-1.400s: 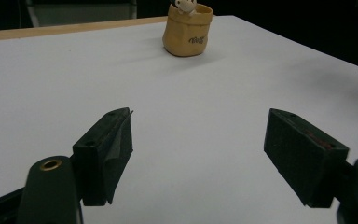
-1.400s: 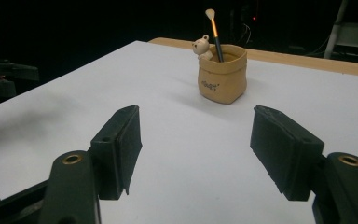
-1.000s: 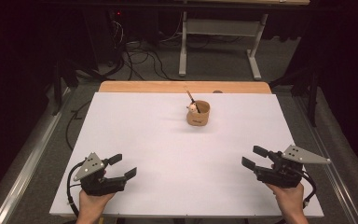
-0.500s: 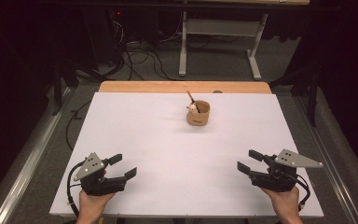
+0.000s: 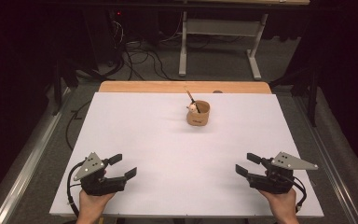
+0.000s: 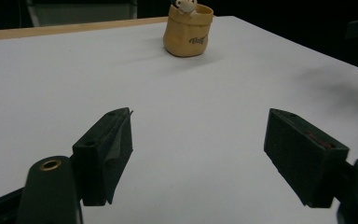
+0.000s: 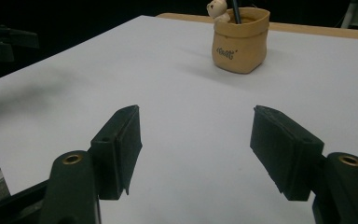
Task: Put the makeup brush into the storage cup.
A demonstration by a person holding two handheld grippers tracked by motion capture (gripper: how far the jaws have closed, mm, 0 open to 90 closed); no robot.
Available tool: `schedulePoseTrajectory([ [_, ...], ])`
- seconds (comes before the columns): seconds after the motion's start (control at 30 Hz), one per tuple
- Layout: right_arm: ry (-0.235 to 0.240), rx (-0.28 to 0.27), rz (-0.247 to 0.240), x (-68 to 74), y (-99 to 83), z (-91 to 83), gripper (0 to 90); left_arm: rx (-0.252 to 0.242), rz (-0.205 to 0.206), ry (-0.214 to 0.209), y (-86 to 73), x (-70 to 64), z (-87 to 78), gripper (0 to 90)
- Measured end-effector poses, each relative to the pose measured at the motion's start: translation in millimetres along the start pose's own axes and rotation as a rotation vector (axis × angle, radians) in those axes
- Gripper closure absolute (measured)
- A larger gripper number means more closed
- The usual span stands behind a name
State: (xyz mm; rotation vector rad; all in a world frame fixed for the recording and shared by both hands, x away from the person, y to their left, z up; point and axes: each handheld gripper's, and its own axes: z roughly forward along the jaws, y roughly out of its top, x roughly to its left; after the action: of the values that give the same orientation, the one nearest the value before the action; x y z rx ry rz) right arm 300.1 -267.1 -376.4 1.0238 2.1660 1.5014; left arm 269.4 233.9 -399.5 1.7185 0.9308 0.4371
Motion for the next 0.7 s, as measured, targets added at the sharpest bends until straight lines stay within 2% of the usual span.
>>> schedulePoseTrajectory([
  [0.27,-0.005,0.016,0.005,-1.5,-5.9,2.5,35.4,0.003,-0.006,0.006,-0.3,2.2,-0.1,24.4],
  [0.7,-0.046,0.025,0.009,-7.6,-14.1,3.8,35.4,0.005,-0.005,0.006,-0.3,1.5,0.5,24.4],
])
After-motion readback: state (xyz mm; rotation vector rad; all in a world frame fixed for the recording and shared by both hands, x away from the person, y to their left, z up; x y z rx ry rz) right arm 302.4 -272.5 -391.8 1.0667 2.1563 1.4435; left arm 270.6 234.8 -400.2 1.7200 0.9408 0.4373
